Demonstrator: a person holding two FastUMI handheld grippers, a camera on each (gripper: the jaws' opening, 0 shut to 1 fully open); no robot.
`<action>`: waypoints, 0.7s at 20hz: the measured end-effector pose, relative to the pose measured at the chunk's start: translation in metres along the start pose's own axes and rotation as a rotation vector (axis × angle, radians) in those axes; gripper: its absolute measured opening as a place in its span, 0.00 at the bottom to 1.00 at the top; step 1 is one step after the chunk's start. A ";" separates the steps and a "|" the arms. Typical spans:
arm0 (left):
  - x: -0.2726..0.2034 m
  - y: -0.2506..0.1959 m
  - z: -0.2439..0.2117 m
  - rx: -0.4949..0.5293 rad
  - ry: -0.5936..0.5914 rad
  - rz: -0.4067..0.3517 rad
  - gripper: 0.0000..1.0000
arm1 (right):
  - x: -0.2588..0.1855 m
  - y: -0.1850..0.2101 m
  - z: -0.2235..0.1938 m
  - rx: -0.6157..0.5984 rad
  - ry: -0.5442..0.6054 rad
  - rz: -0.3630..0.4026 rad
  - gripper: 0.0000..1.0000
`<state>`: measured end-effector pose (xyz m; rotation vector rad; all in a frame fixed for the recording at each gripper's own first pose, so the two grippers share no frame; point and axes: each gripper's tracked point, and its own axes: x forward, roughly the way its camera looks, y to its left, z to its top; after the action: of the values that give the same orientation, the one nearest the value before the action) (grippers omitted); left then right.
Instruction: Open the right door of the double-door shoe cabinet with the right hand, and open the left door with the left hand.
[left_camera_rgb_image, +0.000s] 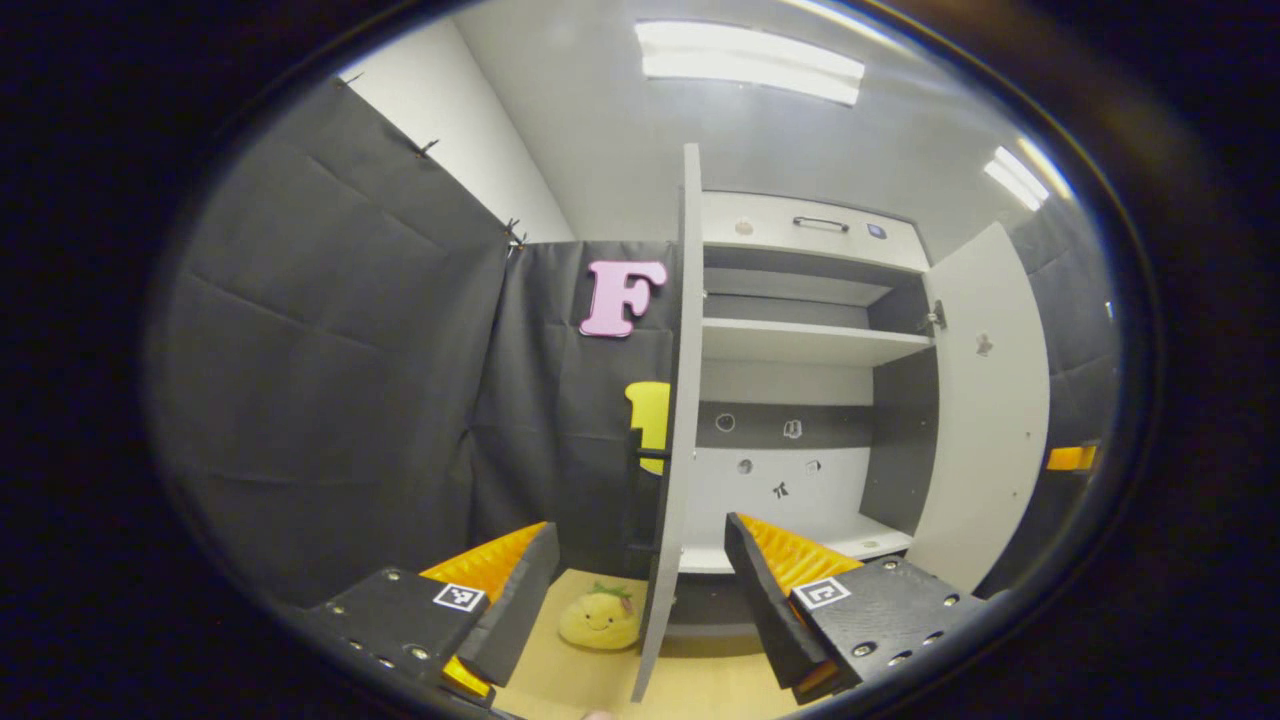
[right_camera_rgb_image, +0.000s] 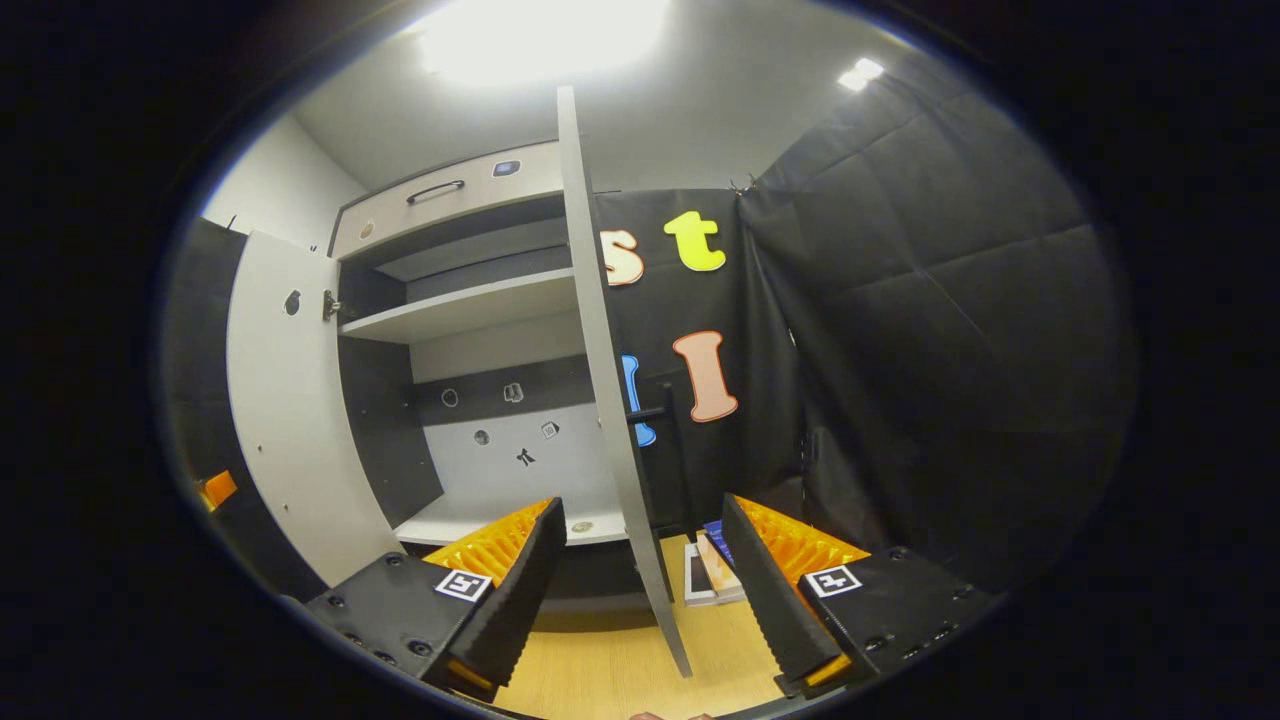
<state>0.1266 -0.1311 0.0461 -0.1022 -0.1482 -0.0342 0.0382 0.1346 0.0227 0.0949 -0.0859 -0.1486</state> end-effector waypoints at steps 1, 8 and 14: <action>-0.005 -0.003 -0.004 0.000 -0.003 0.002 0.95 | -0.003 0.000 -0.003 0.004 -0.003 -0.007 0.98; -0.012 -0.038 -0.042 0.001 0.064 -0.047 0.95 | -0.010 0.013 -0.038 -0.013 0.028 -0.017 0.98; -0.010 -0.054 -0.058 0.017 0.104 -0.081 0.95 | -0.004 0.030 -0.056 -0.009 0.056 0.013 0.98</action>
<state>0.1231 -0.1905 -0.0075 -0.0770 -0.0487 -0.1192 0.0433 0.1700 -0.0302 0.0898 -0.0297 -0.1334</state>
